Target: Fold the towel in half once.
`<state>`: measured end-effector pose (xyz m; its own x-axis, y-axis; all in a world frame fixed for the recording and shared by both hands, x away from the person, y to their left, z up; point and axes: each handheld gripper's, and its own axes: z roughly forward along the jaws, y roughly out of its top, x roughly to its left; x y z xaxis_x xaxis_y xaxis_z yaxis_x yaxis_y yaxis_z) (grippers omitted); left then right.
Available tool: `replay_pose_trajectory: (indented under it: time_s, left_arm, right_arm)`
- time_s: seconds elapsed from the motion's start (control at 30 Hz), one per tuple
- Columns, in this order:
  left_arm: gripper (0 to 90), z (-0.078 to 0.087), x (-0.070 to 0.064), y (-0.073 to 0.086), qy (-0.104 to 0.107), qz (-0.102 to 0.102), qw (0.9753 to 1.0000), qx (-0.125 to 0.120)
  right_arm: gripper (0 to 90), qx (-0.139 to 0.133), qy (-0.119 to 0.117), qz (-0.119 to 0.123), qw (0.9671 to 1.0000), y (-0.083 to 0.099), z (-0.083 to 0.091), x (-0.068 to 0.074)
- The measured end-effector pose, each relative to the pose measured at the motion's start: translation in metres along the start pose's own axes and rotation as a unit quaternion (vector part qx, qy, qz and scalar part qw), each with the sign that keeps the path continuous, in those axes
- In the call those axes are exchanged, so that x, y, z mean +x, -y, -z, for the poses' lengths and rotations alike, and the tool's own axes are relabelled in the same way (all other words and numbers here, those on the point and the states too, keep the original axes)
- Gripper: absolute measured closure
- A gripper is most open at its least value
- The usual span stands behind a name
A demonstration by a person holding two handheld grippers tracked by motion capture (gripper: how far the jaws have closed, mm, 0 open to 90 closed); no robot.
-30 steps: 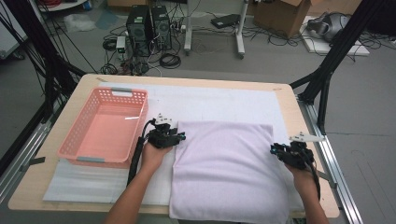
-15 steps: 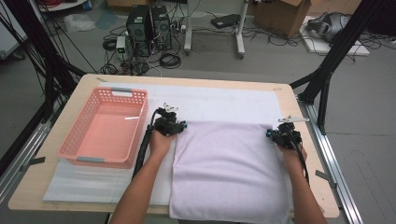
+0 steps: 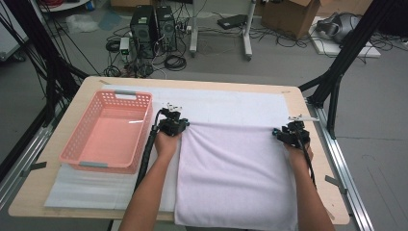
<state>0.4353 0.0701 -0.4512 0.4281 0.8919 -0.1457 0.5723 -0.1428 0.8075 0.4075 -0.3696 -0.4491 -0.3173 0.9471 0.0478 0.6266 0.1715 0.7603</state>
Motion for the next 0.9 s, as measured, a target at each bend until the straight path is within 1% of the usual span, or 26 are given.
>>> replay_pose_trajectory:
  time_s: [0.03, 0.07, 0.1, 0.13, 0.17, 0.2, 0.23, 0.27, 0.3, 0.33, 0.37, 0.43, 0.47, 0.5, 0.53, 0.57, 0.6, 0.63, 0.67, 0.7, 0.73, 0.77, 0.8, 0.87, 0.9]
  left_arm:
    - [84.9, 0.000, 0.001, 0.000, 0.003, 0.006, 1.0000, -0.002]
    - [85.0, 0.001, 0.002, 0.000, 0.004, 0.009, 0.9999, -0.003]
    - [85.0, 0.003, 0.003, -0.001, 0.003, 0.007, 0.9999, -0.007]
    - [85.0, 0.004, 0.003, -0.002, 0.003, 0.008, 0.9999, -0.013]
    - [85.0, 0.006, 0.002, -0.003, 0.005, 0.004, 0.9998, -0.021]
    - [84.9, 0.007, 0.001, -0.003, 0.008, 0.002, 0.9997, -0.025]
    - [83.6, 0.008, 0.001, -0.003, 0.015, 0.003, 0.9995, -0.027]
    - [79.6, 0.010, 0.002, -0.004, 0.021, 0.008, 0.9993, -0.030]
    - [68.6, 0.013, 0.002, -0.004, 0.024, 0.017, 0.9989, -0.037]
    - [60.4, 0.016, 0.002, -0.004, 0.031, 0.020, 0.9983, -0.045]
    - [55.7, 0.019, 0.002, -0.004, 0.036, 0.022, 0.9979, -0.050]
    - [45.3, 0.025, 0.001, -0.003, 0.048, 0.022, 0.9969, -0.058]
    - [43.1, 0.031, -0.001, -0.001, 0.061, 0.018, 0.9957, -0.067]
    - [40.6, 0.034, -0.002, 0.000, 0.068, 0.014, 0.9949, -0.073]
    - [38.7, 0.039, -0.004, 0.003, 0.077, 0.010, 0.9938, -0.080]
    - [37.0, 0.044, -0.005, 0.005, 0.085, 0.005, 0.9924, -0.089]
    - [35.5, 0.050, -0.007, 0.007, 0.092, -0.001, 0.9916, -0.091]
    - [32.0, 0.054, -0.008, 0.008, 0.096, -0.003, 0.9915, -0.087]
    - [27.6, 0.059, -0.010, 0.011, 0.101, -0.009, 0.9905, -0.093]
    - [26.8, 0.066, -0.012, 0.014, 0.102, -0.014, 0.9892, -0.104]
    - [24.4, 0.070, -0.013, 0.016, 0.098, -0.014, 0.9892, -0.108]
    - [19.5, 0.076, -0.014, 0.020, 0.101, -0.013, 0.9886, -0.110]
    - [17.5, 0.079, -0.014, 0.022, 0.105, -0.009, 0.9881, -0.112]
    - [18.1, 0.087, -0.016, 0.028, 0.113, -0.010, 0.9865, -0.118]
    - [18.0, 0.091, -0.016, 0.031, 0.121, -0.012, 0.9857, -0.117]
  right_arm:
    - [84.7, 0.000, -0.007, 0.014, 0.9999, -0.001, -0.001, 0.001]
    - [86.7, 0.002, 0.001, 0.032, 0.9995, -0.004, -0.001, 0.002]
    - [87.2, 0.004, 0.021, 0.043, 0.9988, -0.007, 0.000, 0.003]
    - [87.2, -0.007, 0.043, 0.043, 0.9982, -0.008, 0.002, 0.003]
    - [87.1, -0.021, 0.046, 0.024, 0.9984, -0.008, 0.004, 0.001]
    - [86.5, -0.028, 0.039, 0.000, 0.9989, -0.007, 0.004, -0.001]
    - [81.8, -0.025, 0.038, -0.008, 0.9989, -0.007, 0.003, -0.001]
    - [74.2, -0.021, 0.044, -0.013, 0.9987, -0.006, 0.004, 0.000]
    - [65.9, -0.023, 0.050, -0.021, 0.9983, -0.006, 0.006, 0.000]
    - [60.9, -0.030, 0.043, -0.033, 0.9981, -0.007, 0.010, -0.001]
    - [59.6, -0.037, 0.037, -0.037, 0.9979, -0.008, 0.014, -0.001]
    - [54.2, -0.043, 0.027, -0.032, 0.9982, -0.010, 0.023, 0.000]
    - [50.8, -0.043, 0.016, -0.031, 0.9985, -0.011, 0.026, 0.001]
    - [47.5, -0.040, 0.002, -0.027, 0.9988, -0.011, 0.033, 0.004]
    - [47.4, -0.042, -0.004, -0.024, 0.9988, -0.010, 0.037, 0.005]
    - [45.5, -0.045, -0.017, -0.021, 0.9986, -0.009, 0.042, 0.007]
    - [43.3, -0.047, -0.028, -0.016, 0.9983, -0.008, 0.047, 0.009]
    - [42.5, -0.047, -0.041, -0.012, 0.9980, -0.006, 0.052, 0.012]
    - [40.4, -0.045, -0.051, -0.004, 0.9977, -0.004, 0.057, 0.014]
    - [38.0, -0.045, -0.059, 0.003, 0.9972, -0.002, 0.062, 0.018]
    - [36.9, -0.045, -0.067, 0.016, 0.9966, 0.001, 0.068, 0.022]
    - [34.6, -0.047, -0.072, 0.024, 0.9960, 0.003, 0.072, 0.024]
    - [31.7, -0.050, -0.081, 0.036, 0.9947, 0.007, 0.078, 0.028]
    - [28.5, -0.050, -0.095, 0.046, 0.9932, 0.013, 0.086, 0.033]
    - [26.3, -0.052, -0.099, 0.052, 0.9923, 0.017, 0.090, 0.036]
